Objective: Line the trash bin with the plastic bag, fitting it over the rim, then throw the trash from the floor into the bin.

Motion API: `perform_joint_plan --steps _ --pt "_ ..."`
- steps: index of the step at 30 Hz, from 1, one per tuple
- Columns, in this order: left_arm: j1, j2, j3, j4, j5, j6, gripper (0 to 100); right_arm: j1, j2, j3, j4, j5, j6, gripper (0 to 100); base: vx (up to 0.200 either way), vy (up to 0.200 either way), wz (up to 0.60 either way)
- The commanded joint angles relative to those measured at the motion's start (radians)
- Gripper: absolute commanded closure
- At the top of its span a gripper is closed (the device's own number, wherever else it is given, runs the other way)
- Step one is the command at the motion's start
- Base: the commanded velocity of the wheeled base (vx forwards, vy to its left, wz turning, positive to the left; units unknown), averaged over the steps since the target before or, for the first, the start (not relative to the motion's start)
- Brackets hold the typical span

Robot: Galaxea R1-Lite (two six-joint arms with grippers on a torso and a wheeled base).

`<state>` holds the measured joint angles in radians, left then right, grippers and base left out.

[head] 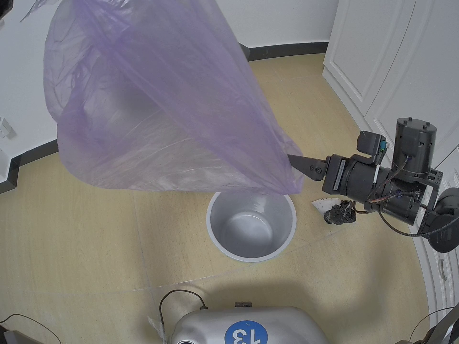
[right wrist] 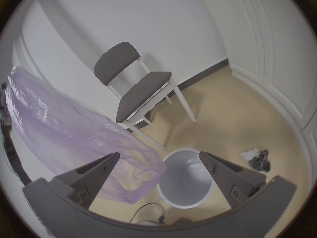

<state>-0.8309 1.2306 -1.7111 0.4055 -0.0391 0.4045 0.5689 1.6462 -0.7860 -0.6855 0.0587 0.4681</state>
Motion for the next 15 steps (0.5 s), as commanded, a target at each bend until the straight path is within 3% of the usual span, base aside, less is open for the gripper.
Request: perform_joint_plan --steps 1,6,15 --pt "-0.002 0.007 -0.004 -0.001 -0.001 0.001 100 -0.001 -0.008 0.019 0.001 0.061 0.04 0 0.0 0.0 0.0" --pt "0.003 0.006 -0.004 -0.001 0.001 -0.001 100 0.002 -0.083 0.091 0.004 0.196 0.043 0 0.0 0.0 0.0" --pt "-0.001 0.004 -0.007 -0.051 0.001 0.002 100 0.111 -0.086 0.154 0.003 0.202 0.001 0 0.0 0.0 0.0"
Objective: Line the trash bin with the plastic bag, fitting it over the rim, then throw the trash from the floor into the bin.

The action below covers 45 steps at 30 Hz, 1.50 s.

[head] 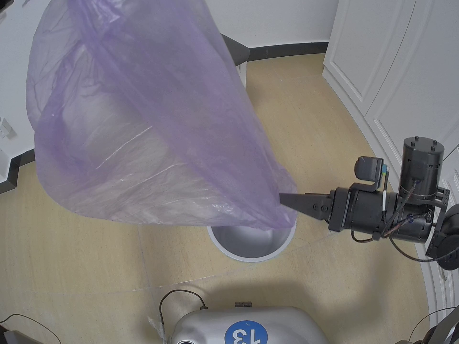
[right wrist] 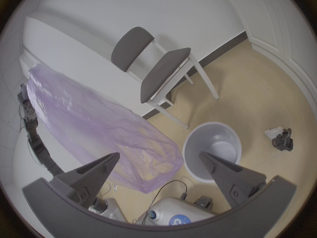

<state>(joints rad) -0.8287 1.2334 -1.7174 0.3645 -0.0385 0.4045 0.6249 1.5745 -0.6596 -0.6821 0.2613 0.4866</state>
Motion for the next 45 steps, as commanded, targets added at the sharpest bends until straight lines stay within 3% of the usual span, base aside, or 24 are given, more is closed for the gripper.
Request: perform_joint_plan --steps 1,9,28,29,40,45 --pt "-0.003 -0.002 0.001 -0.012 0.0 0.004 100 0.075 -0.014 0.032 0.0 -0.004 -0.025 0 0.0 0.0 0.0" --pt "-0.004 -0.003 -0.001 -0.013 0.0 0.008 100 0.104 -0.007 0.012 -0.011 -0.047 -0.043 0 0.0 0.0 0.0" --pt "-0.006 -0.005 -0.001 -0.038 -0.003 0.008 100 0.102 0.067 0.006 -0.039 -0.036 -0.031 0 0.0 0.0 0.0" --pt "-0.006 -0.005 -0.001 -0.039 -0.003 0.008 100 0.102 0.07 0.006 -0.057 -0.037 -0.029 100 0.0 0.0 0.0" --pt "-0.012 0.005 -0.008 -0.039 -0.003 0.008 100 0.119 0.099 0.021 -0.099 -0.033 -0.029 100 0.0 0.0 0.0" --pt "0.005 0.02 0.006 -0.027 0.012 -0.006 100 0.107 0.075 0.028 -0.096 -0.068 -0.048 100 0.0 0.0 0.0"
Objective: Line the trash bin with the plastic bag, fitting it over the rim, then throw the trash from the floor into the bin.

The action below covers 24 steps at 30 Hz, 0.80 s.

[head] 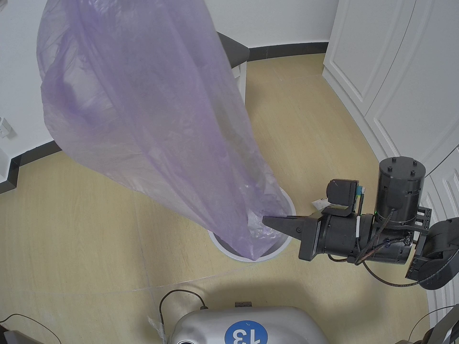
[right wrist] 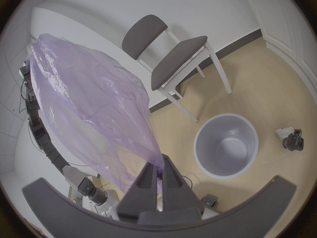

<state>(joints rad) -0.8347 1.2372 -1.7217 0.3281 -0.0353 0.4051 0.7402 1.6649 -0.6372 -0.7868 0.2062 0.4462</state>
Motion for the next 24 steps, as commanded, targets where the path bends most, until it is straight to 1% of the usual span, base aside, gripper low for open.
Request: perform_joint_plan --steps 1,2,3,4,5,7,9,13,16,18,21,22,24 --pt "0.022 0.027 0.024 0.011 0.018 -0.011 100 -0.018 -0.037 0.011 0.011 -0.028 -0.017 100 0.0 0.0 0.0" --pt "0.028 0.03 0.028 0.009 0.023 -0.012 100 -0.021 -0.043 0.013 0.012 -0.03 -0.018 100 0.0 0.0 0.0" --pt "0.075 0.048 0.059 0.0 0.064 -0.026 100 -0.045 -0.071 0.025 0.031 -0.041 -0.044 100 0.0 0.0 0.0" --pt "0.101 0.064 0.076 -0.001 0.101 -0.04 100 -0.062 -0.086 0.028 0.054 -0.047 -0.067 100 0.0 0.0 0.0" --pt "0.108 0.073 0.09 0.0 0.137 -0.054 100 -0.076 -0.103 0.03 0.078 -0.056 -0.086 100 0.0 0.0 0.0" --pt "0.111 0.079 0.142 0.003 0.215 -0.104 100 -0.094 -0.137 0.028 0.152 -0.11 -0.126 100 0.0 0.0 0.0" --pt "0.111 0.073 0.2 0.0 0.247 -0.169 100 -0.096 -0.157 0.024 0.216 -0.179 -0.162 100 0.0 0.0 0.0" --pt "0.112 0.036 0.332 -0.003 0.239 -0.331 100 -0.099 -0.171 0.019 0.301 -0.312 -0.259 100 0.0 0.0 0.0" --pt "0.118 0.031 0.444 -0.043 0.19 -0.419 100 -0.101 -0.172 0.024 0.305 -0.378 -0.353 100 0.0 0.0 0.0" --pt "0.118 0.036 0.504 -0.106 0.155 -0.439 100 -0.104 -0.174 0.019 0.305 -0.395 -0.411 100 0.0 0.0 0.0" --pt "0.106 0.059 0.597 -0.296 0.104 -0.433 100 -0.131 -0.163 -0.002 0.296 -0.395 -0.546 100 0.0 0.0 0.0" --pt "0.1 0.068 0.611 -0.336 0.094 -0.431 100 -0.133 -0.16 -0.01 0.294 -0.393 -0.572 100 0.0 0.0 0.0" --pt "0.052 0.113 0.648 -0.475 0.068 -0.43 100 -0.133 -0.128 -0.061 0.285 -0.387 -0.653 100 0.0 0.0 0.0"
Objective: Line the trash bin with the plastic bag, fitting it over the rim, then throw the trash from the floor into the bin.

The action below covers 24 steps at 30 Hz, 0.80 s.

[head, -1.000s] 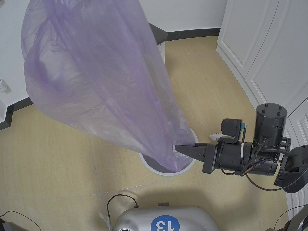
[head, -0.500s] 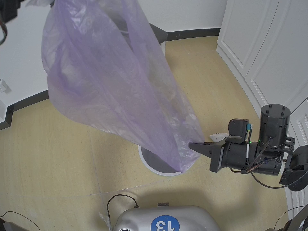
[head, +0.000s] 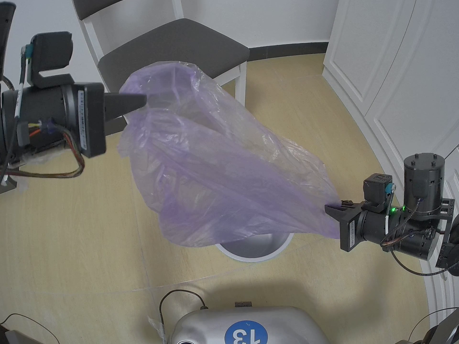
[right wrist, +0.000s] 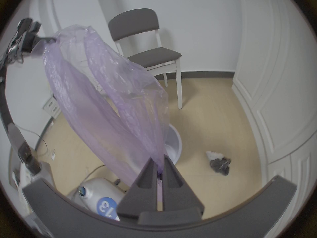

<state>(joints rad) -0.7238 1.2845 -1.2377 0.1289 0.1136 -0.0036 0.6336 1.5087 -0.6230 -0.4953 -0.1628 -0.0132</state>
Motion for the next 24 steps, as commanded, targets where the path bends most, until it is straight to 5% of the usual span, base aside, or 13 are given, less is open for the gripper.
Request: perform_joint_plan --steps 1,10,24 --pt "-0.077 0.082 0.168 -0.31 -0.081 -0.019 100 -0.026 0.051 -0.098 -0.014 -0.018 -0.212 100 0.0 0.0 0.0" --pt "-0.203 0.194 0.172 -0.364 -0.078 -0.033 100 -0.008 0.168 -0.308 -0.055 -0.018 -0.372 100 0.0 0.0 0.0" --pt "-0.147 0.363 0.205 -0.597 -0.086 -0.095 100 0.041 0.202 -0.376 -0.078 -0.029 -0.367 100 0.0 0.0 0.0"
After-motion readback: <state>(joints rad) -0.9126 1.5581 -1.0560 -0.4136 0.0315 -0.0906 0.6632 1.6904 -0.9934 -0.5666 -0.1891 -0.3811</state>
